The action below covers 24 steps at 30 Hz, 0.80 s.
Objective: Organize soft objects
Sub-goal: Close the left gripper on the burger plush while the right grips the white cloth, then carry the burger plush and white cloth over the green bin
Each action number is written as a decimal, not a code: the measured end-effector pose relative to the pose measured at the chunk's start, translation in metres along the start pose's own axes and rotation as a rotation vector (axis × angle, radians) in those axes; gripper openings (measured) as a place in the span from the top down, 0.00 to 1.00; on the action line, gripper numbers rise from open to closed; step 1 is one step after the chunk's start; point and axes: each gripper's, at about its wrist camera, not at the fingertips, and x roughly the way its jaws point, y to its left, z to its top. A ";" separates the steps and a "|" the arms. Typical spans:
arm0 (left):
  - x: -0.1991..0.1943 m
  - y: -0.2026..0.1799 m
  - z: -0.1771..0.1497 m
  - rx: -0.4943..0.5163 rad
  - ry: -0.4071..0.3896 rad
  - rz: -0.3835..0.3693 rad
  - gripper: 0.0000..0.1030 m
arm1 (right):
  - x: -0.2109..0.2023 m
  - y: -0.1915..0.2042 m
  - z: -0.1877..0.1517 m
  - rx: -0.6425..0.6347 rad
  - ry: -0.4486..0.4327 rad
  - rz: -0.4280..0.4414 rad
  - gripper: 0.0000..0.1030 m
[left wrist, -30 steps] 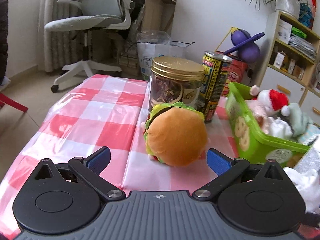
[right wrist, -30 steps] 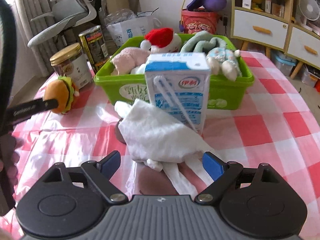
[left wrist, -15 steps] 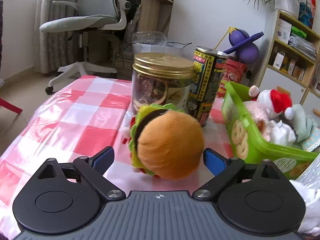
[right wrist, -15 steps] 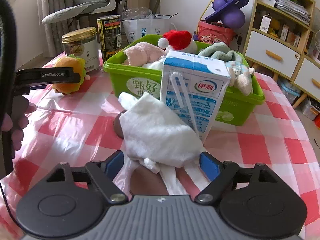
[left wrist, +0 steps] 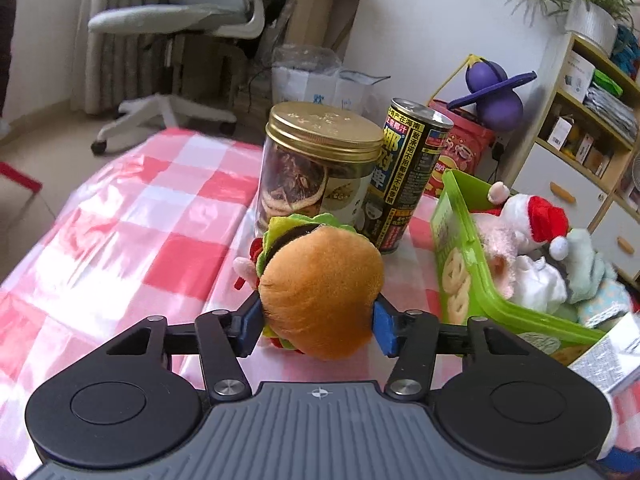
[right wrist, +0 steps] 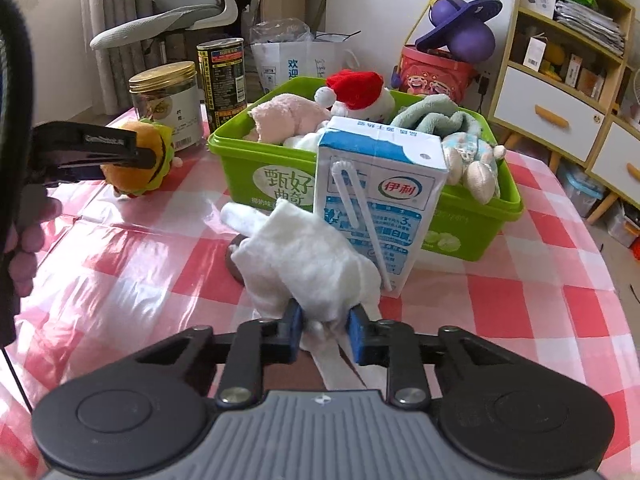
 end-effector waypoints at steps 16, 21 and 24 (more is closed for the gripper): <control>-0.038 -0.002 0.006 0.009 0.165 -0.066 0.49 | -0.036 -0.009 0.013 0.086 0.042 0.174 1.00; -0.053 -0.007 0.008 0.003 0.188 -0.115 0.49 | -0.043 -0.021 0.018 0.178 0.061 0.220 1.00; -0.060 -0.012 0.008 0.008 0.203 -0.149 0.49 | -0.047 -0.029 0.019 0.230 0.071 0.243 1.00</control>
